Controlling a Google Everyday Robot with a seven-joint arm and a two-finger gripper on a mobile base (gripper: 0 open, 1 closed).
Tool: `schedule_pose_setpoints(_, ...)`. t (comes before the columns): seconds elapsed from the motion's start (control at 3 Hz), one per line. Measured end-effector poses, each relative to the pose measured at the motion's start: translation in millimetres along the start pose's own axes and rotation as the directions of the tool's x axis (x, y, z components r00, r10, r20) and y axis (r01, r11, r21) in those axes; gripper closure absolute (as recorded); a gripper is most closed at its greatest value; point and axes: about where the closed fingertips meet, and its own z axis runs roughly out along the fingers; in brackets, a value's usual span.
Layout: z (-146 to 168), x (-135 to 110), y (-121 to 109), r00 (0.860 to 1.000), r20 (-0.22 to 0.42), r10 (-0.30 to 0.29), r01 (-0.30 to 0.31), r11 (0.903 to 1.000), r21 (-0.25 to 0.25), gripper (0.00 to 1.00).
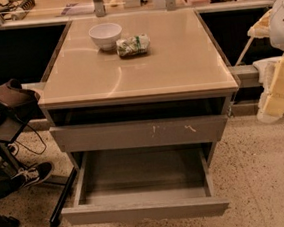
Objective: Close middle drawer
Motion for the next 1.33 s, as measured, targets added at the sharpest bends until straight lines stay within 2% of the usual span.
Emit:
schedule_pose_setpoints(0.67, -1, 3, 3, 1.0, -0.008, 0.005, -0.005, 1.0, -0.002, 0.0)
schedule_pose_setpoints(1.0, 7, 9, 10, 1.0, -0.025, 0.016, -0.015, 0.9996, 0.025, 0.0)
schedule_pose_setpoints(1.33, 33, 32, 36, 0.998, -0.014, 0.057, -0.056, 0.9971, 0.052, 0.0)
